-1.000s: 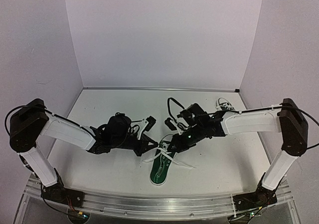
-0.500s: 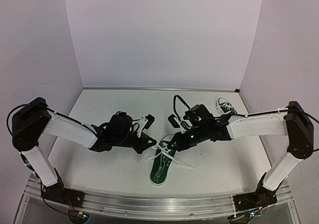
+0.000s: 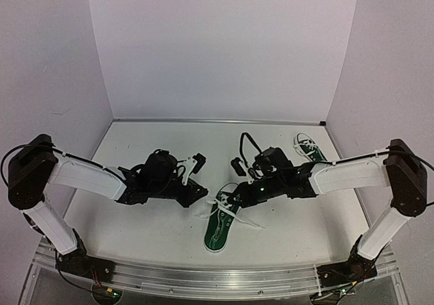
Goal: Tie the shoes
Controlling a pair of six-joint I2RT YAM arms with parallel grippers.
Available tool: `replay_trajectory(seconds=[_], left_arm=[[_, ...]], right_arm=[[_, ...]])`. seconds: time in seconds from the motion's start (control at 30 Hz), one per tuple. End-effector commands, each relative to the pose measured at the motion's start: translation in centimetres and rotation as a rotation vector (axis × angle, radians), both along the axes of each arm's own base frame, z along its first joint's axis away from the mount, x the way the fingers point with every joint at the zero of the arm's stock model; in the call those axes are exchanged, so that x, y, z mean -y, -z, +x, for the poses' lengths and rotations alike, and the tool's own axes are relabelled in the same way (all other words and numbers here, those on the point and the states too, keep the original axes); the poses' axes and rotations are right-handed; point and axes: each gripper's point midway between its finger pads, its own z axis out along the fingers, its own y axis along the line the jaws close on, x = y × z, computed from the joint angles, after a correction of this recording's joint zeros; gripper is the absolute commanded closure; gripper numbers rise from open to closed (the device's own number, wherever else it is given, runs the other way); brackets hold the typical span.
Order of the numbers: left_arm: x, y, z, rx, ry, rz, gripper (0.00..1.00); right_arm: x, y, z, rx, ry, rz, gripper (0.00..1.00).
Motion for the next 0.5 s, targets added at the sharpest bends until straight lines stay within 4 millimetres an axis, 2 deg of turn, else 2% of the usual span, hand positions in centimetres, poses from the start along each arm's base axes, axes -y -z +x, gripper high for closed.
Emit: replay_trajectory(seconds=[0.0,0.1,0.23,0.37,0.47], left_arm=[[-1.2,-5.2,1.0,0.158,-0.039,-0.039,0.8],[-1.7,-7.0,0.5,0.23,-0.003,-0.032,0.76],[-1.2,-8.1,-2.4,0.362,0.221,-0.008,0.74],[0.2,-5.9,-6.1,0.537,0.466,0.182,0.72],[1.0,-4.8,-6.9,0.611,0.565,0.275,0.72]], right_arm=[[-0.7,-2.3,0.5,0.051,0.007,0.067,1.0],[-0.8,-2.2,0.5,0.048,0.006,0.069,1.0],[-0.9,-2.3,0.6,0.049,0.008,0.072,1.0],[-0.8,-2.3,0.6,0.045,0.017,0.071,1.0],[-0.9,-2.1,0.6,0.033,0.019,0.072,1.0]])
